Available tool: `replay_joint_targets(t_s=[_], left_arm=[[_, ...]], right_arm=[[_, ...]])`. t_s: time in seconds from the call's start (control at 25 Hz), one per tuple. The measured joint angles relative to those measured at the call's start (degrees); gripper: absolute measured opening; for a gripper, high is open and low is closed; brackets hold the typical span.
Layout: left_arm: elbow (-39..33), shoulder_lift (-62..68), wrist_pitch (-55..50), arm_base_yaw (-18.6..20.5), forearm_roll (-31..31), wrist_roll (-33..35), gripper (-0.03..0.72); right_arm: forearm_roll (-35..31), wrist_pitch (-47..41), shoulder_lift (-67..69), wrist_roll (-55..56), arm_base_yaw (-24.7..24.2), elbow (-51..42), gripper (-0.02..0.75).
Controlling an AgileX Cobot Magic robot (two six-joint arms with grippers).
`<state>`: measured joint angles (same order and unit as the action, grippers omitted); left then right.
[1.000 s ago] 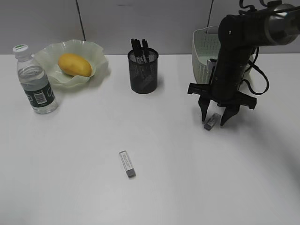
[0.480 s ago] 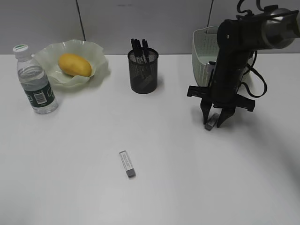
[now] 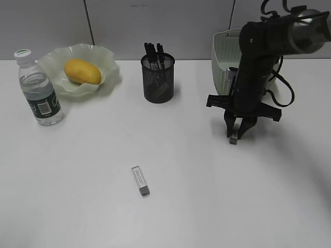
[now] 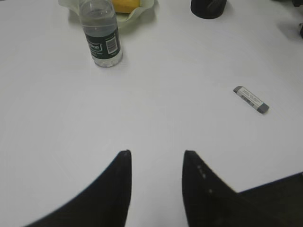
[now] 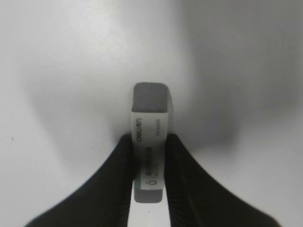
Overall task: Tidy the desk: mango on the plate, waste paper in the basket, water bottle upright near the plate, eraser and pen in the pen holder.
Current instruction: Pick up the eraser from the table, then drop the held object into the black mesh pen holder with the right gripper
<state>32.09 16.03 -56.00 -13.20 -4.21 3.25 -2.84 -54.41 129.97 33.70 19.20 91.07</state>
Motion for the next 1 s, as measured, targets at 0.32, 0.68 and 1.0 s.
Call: replay_joint_targets(t_s=[0.32,0.68,1.0], left_arm=[[0.00,0.00,0.00,0.00,0.00,0.00,0.277],[0.00,0.00,0.00,0.00,0.00,0.00,0.277],[0.00,0.00,0.00,0.00,0.00,0.00,0.268]], right_arm=[[-0.06,-0.26,-0.67,-9.07,3.55,6.36,0.173],[-0.74,3.44,-1.94,-13.40,9.02,26.92,0.172],[-0.74,13.46,-0.65,-13.67,8.96,31.83,0.172]])
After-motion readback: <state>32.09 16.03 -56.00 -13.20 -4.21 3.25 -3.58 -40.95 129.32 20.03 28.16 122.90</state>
